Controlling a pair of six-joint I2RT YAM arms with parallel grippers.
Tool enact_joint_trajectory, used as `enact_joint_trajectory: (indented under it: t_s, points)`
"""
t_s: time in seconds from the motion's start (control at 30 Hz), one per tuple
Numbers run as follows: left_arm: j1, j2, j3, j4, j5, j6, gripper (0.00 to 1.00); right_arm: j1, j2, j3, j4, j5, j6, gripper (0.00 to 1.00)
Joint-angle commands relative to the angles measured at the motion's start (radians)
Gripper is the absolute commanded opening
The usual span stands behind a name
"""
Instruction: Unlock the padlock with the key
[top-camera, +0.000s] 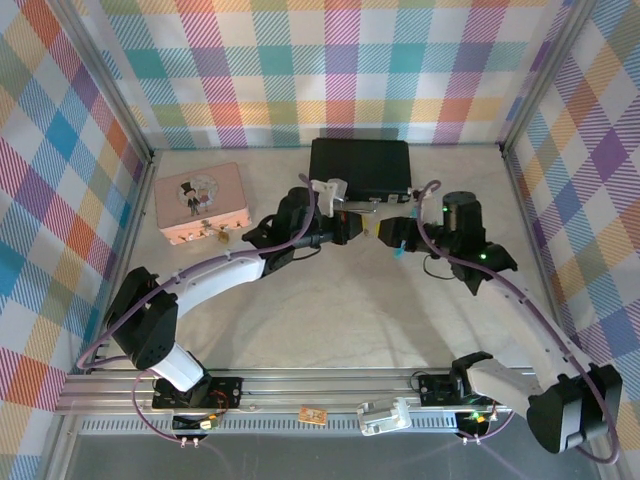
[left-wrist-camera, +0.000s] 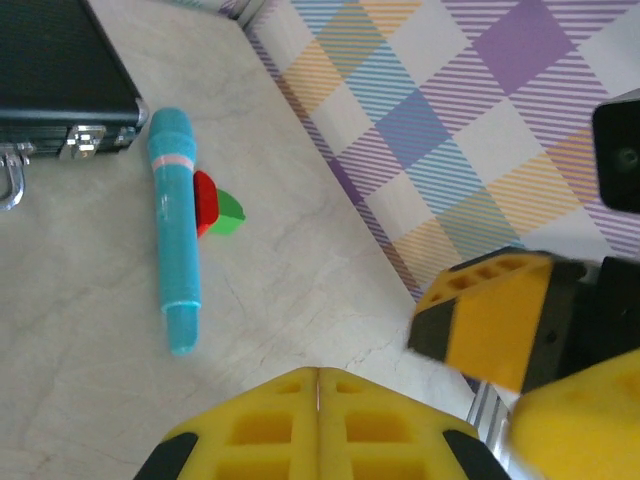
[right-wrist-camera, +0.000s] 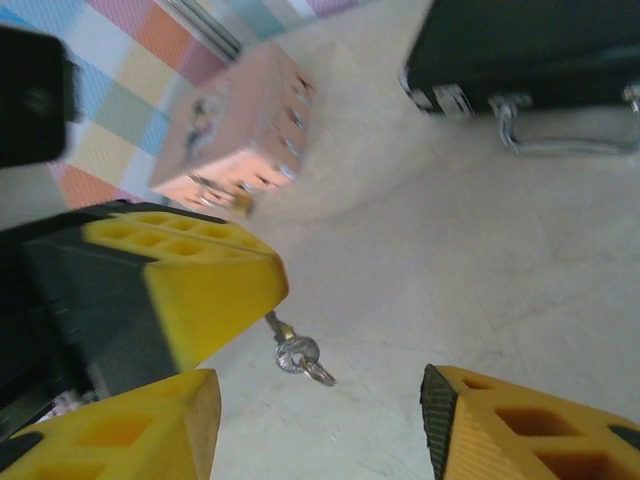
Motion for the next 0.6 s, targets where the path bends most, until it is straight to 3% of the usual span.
enact_joint_trajectory:
  t_s: [0.0, 0.3, 0.57]
  points:
    - [0.030, -0.058, 0.045, -0.024, 0.125, 0.111, 0.00, -0.055, -0.024, -0.058, 0.190, -0.231, 0.040, 0.52]
    - [0.041, -0.061, 0.069, 0.022, 0.235, 0.088, 0.00, -0.069, 0.056, -0.157, 0.600, -0.421, 0.231, 0.43]
    - [0.041, -0.055, 0.062, 0.088, 0.249, 0.032, 0.00, -0.067, 0.112, -0.214, 0.806, -0.475, 0.354, 0.38]
